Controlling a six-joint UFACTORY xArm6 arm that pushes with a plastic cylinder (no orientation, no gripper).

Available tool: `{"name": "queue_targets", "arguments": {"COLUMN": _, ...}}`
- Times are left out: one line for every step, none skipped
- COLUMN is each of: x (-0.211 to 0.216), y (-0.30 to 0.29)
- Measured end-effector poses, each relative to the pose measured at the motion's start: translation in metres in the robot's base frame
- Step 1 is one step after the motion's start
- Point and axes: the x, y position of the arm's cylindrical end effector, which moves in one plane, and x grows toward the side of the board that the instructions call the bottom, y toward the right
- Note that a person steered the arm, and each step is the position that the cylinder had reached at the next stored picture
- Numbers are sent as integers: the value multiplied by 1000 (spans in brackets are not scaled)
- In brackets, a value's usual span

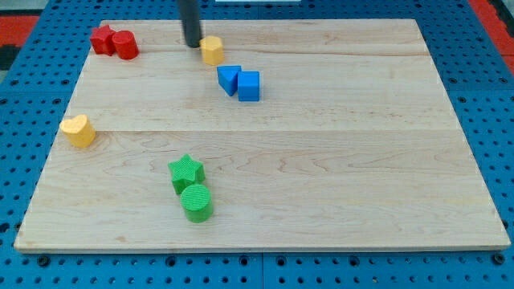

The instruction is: Move the yellow hexagon towards right side

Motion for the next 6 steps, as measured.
{"name": "queue_targets", "arguments": {"x": 10, "y": 21}}
{"name": "queue_targets", "arguments": {"x": 12, "y": -48}}
{"name": "queue_targets", "arguments": {"x": 51, "y": -35}}
{"name": "queue_targets", "arguments": {"x": 49, "y": 28}}
{"name": "queue_targets", "arguments": {"x": 20, "y": 75}}
{"name": "queue_targets", "arguments": {"x": -2, "y": 78}}
